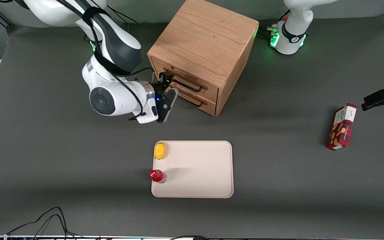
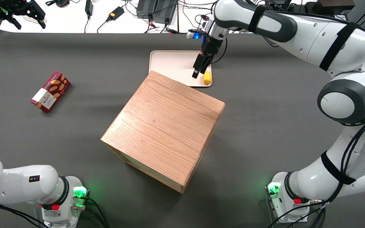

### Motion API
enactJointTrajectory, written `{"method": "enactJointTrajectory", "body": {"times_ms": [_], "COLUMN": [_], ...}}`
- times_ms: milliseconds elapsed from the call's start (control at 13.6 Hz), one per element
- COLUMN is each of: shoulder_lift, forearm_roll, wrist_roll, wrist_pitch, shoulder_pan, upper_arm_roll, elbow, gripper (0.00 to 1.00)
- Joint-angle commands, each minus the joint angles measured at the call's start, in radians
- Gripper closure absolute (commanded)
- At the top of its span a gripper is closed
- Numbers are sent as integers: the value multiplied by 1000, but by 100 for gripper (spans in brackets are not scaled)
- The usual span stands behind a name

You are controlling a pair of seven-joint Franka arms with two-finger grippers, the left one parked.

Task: Open upper drawer
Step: 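Move the right gripper to the upper drawer's black handle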

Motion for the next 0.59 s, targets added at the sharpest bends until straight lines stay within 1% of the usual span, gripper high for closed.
{"method": "enactJointTrajectory", "body": {"times_ms": [0, 295, 368, 442, 516], "shoulder_lift": [-14, -19, -16, -13, -11], "forearm_roll": [4, 2, -9, -35, -39], "wrist_roll": [26, 38, 59, 64, 68], "wrist_pitch": [68, 154, 171, 184, 201], "shoulder_pan": [3, 10, 10, 10, 10], "upper_arm_roll": [19, 35, 44, 52, 58], "elbow": [-58, -126, -136, -144, -156], "gripper": [0, 0, 0, 0, 0]}}
